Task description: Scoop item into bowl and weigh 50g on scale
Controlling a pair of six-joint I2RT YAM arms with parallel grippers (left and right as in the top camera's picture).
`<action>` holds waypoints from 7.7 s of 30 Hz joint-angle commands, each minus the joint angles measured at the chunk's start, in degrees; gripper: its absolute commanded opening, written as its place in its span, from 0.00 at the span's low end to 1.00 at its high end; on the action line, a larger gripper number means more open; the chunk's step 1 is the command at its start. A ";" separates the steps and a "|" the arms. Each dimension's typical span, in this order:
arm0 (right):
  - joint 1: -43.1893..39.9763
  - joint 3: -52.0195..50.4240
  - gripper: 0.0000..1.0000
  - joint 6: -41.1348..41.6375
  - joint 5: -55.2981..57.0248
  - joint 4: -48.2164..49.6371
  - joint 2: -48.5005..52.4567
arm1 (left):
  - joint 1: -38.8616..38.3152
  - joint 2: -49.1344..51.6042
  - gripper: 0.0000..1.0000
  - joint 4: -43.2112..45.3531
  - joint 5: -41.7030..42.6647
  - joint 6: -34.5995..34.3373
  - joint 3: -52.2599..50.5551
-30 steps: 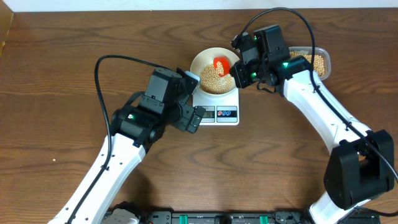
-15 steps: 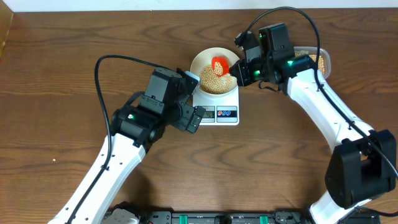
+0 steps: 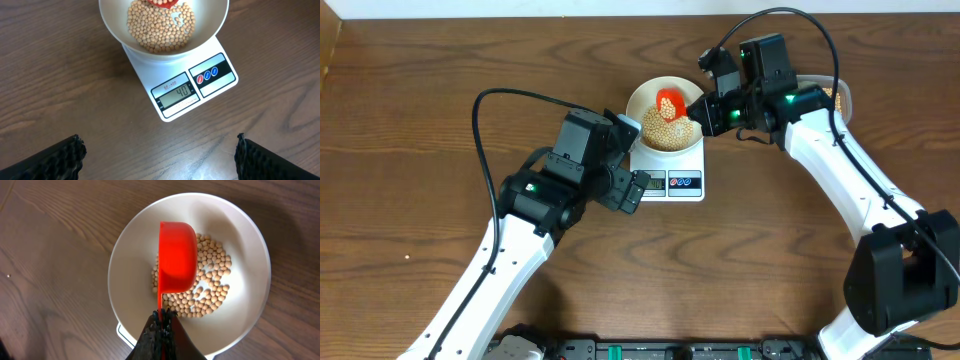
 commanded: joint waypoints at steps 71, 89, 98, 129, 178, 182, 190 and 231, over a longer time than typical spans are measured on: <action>-9.40 1.60 0.01 -2.14 -16.68 -3.58 -3.21 | 0.20 -0.15 0.97 -0.09 0.31 0.57 -0.22; 7.61 4.28 0.01 -7.15 20.57 -6.78 -3.39 | 0.20 -0.13 0.97 -0.09 0.31 0.57 -0.22; 8.00 5.20 0.01 -7.39 22.38 -6.97 -3.39 | 0.20 -0.13 0.97 -0.09 0.31 0.57 -0.22; -5.35 5.20 0.01 -3.48 -8.72 -5.73 -3.39 | 0.20 -0.13 0.97 -0.09 0.31 0.57 -0.22; 7.85 5.20 0.01 -20.28 20.65 -8.24 -3.37 | 0.20 -0.13 0.97 -0.09 0.31 0.57 -0.22; 8.37 5.20 0.01 -24.44 20.68 -7.72 -3.37 | 0.20 -0.13 0.97 -0.09 0.31 0.57 -0.22; 8.55 5.20 0.01 -29.27 20.68 -7.23 -3.37 | 0.20 -0.13 0.97 -0.09 0.31 0.57 -0.22; -22.71 5.18 0.01 -5.38 19.85 -17.31 -10.80 | 0.20 -0.13 0.97 -0.09 0.31 0.57 -0.22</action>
